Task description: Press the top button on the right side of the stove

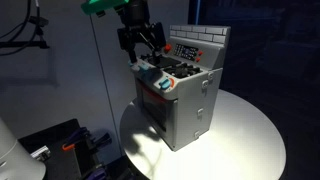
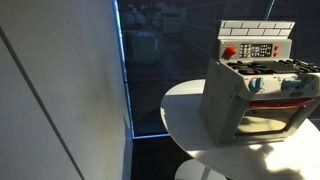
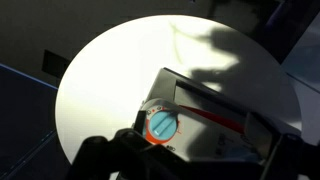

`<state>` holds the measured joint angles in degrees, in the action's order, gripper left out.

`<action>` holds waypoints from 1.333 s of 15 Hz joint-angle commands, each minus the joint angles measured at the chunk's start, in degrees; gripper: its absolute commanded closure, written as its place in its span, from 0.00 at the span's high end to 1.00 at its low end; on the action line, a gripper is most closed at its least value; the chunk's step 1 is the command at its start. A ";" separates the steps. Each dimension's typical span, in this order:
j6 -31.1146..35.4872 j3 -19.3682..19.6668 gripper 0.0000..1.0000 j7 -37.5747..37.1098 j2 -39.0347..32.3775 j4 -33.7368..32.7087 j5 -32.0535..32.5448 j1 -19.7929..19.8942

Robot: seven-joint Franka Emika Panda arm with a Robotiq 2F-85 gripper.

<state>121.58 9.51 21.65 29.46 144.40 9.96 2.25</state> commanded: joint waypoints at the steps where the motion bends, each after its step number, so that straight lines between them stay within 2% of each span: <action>1: -0.13 -0.23 1.00 0.10 -0.02 -0.10 -0.15 0.22; 11: -0.44 -0.76 1.00 -2.09 -2.81 -2.93 -0.87 0.23; 20: -1.09 -2.53 1.00 -10.60 -10.15 -11.04 -1.46 0.82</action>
<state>121.58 8.07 14.26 22.96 137.70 9.58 2.25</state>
